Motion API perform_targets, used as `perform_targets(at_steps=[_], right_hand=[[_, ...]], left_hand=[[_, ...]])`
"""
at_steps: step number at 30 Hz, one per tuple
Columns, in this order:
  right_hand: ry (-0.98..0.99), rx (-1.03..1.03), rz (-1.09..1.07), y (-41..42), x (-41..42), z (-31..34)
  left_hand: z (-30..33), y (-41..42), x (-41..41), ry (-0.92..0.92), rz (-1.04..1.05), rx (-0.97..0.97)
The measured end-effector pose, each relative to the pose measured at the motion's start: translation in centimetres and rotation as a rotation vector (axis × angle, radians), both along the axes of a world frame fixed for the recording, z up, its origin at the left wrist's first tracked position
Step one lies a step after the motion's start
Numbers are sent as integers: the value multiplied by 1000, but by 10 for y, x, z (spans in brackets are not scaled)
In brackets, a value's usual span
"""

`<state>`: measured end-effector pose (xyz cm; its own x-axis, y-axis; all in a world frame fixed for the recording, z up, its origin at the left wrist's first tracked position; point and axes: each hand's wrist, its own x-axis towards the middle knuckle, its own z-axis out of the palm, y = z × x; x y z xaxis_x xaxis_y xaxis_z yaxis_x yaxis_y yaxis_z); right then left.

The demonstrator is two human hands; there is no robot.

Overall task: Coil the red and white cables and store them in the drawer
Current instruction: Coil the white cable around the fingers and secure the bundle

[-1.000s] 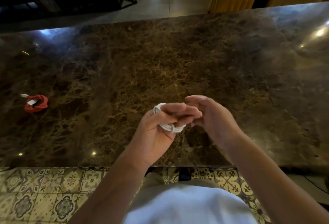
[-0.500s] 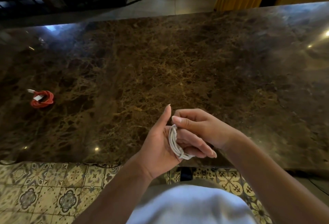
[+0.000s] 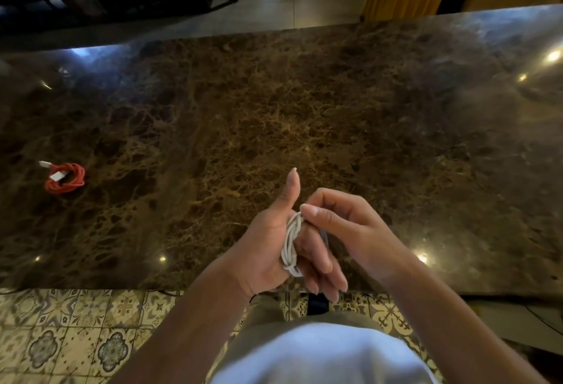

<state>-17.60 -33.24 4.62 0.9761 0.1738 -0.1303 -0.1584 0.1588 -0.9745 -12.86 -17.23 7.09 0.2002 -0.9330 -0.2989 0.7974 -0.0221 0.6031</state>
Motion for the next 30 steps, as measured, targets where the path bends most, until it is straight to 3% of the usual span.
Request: perform_targets(at_steps=[10, 18, 22, 30], right_hand=[[1, 79, -182, 4, 2, 15], [34, 83, -410, 15, 10, 18], [91, 124, -355, 8, 16, 24], [141, 71, -263, -8, 17, 31]], left_hand=[[21, -7, 15, -117, -37, -10], [14, -12, 13, -19, -11, 3], [18, -19, 13, 9, -48, -75], [19, -30, 5, -16, 86, -14]])
